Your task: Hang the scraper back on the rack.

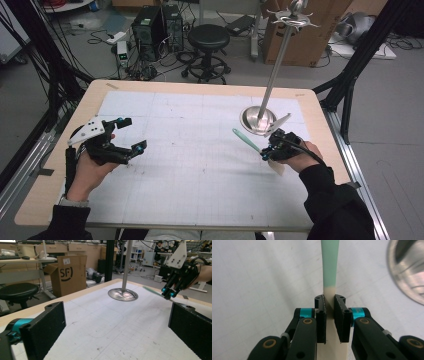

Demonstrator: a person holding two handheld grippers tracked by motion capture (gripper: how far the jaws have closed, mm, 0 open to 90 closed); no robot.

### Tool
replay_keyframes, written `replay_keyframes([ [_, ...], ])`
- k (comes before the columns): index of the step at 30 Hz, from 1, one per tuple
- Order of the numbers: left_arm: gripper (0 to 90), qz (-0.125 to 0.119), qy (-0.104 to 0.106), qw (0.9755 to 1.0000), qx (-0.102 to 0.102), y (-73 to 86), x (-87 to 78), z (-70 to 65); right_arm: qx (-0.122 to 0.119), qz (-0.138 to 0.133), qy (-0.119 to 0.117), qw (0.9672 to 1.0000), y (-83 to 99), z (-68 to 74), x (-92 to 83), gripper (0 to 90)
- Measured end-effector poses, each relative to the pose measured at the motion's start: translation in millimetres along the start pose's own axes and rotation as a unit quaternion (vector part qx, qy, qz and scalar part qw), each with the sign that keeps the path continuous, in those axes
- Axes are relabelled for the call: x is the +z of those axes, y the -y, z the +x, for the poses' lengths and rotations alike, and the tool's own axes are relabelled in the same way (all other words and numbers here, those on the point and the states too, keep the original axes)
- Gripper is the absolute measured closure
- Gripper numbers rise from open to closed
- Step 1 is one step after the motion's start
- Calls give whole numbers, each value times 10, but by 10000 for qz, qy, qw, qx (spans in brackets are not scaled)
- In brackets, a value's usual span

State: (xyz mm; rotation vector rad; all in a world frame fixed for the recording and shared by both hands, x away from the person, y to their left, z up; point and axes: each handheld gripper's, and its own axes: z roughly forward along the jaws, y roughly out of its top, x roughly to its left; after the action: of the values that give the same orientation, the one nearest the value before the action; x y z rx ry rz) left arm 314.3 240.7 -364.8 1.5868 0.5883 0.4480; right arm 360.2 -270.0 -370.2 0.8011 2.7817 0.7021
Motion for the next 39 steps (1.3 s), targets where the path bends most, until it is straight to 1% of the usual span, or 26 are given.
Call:
replay_keyframes([
  [1, 17, 17, 4, 10000, -2, 0, 0, 0, 0, 0, 0, 10000, 0, 0, 0, 814],
  [2, 17, 20, -12, 10000, -6, 2, 1, -1, 86, -169, -3, 9998, 42, -18, -33, 814],
  [3, 17, 24, -7, 10000, 8, 2, 0, -3, 225, -480, 25, 9986, 114, -57, -93, 814],
  [4, 17, 24, -8, 10000, 15, 1, -1, -4, 311, -632, 37, 9975, 143, -70, -122, 815],
  [8, 17, -32, -33, 10000, 29, -7, -14, -9, 396, -1265, 14, 9912, 224, -132, -246, 813],
  [9, 17, -25, -49, 10000, 43, -8, -17, -7, 396, -1265, 14, 9912, 224, -132, -246, 813],
  [10, 17, -18, -72, 10000, 41, -7, -18, -4, 394, -1643, -9, 9856, 255, -162, -317, 813],
  [11, 17, -12, -74, 10000, 37, -5, -17, -2, 412, -1801, -14, 9828, 268, -176, -351, 813],
  [12, 17, -11, -62, 10000, 32, -4, -15, 1, 436, -1940, -15, 9800, 281, -190, -386, 813],
  [13, 17, 3, -55, 10000, 22, -2, -14, 3, 436, -1940, -15, 9800, 281, -190, -386, 813],
  [14, 17, 3, -56, 10000, 25, 0, -10, 6, 447, -2249, -17, 9734, 309, -220, -446, 813],
  [15, 17, 13, -49, 10000, 22, 2, -7, 10, 447, -2249, -17, 9734, 309, -220, -446, 813],
  [16, 17, 24, -40, 10000, 20, 5, -6, 13, 524, -2561, -56, 9652, 334, -255, -503, 813],
  [18, 17, 37, -46, 10000, 9, 7, -6, 17, 640, -2828, -72, 9570, 356, -298, -550, 812],
  [19, 17, 29, -46, 10000, 9, 5, -9, 20, 745, -3044, -100, 9496, 371, -328, -585, 812],
  [21, 17, 19, -53, 10000, 27, 1, -15, 14, 896, -3372, -119, 9371, 395, -384, -635, 812],
  [22, 17, 8, -62, 10000, 39, -1, -17, 10, 937, -3459, -98, 9335, 401, -405, -655, 812],
  [23, 17, -4, -59, 10000, 49, -5, -23, 7, 983, -3582, -123, 9284, 414, -447, -681, 812],
  [24, 17, -23, -49, 10000, 42, -8, -28, 5, 983, -3582, -123, 9284, 414, -447, -681, 812],
  [25, 17, -32, -49, 10000, 51, -12, -33, 4, 1008, -3623, -108, 9265, 419, -472, -706, 812],
  [26, 17, -56, -55, 10000, 44, -13, -36, 1, 1023, -3634, -57, 9260, 420, -496, -734, 812],
  [28, 17, -53, -55, 10000, 38, -15, -41, 3, 1007, -3646, -25, 9257, 412, -549, -791, 812],
  [32, 17, -33, -61, 10000, 29, -10, -37, 4, 1004, -3721, 155, 9226, 353, -658, -964, 812],
  [34, 17, -24, -53, 10000, 29, -7, -37, 3, 1015, -3726, 185, 9222, 336, -681, -1001, 812],
  [36, 17, -29, -59, 10000, 29, -3, -40, 4, 1024, -3731, 217, 9219, 282, -747, -1117, 812],
  [39, 17, -35, -84, 10000, 30, -2, -47, 6, 1116, -3790, 221, 9184, 246, -822, -1228, 813],
])
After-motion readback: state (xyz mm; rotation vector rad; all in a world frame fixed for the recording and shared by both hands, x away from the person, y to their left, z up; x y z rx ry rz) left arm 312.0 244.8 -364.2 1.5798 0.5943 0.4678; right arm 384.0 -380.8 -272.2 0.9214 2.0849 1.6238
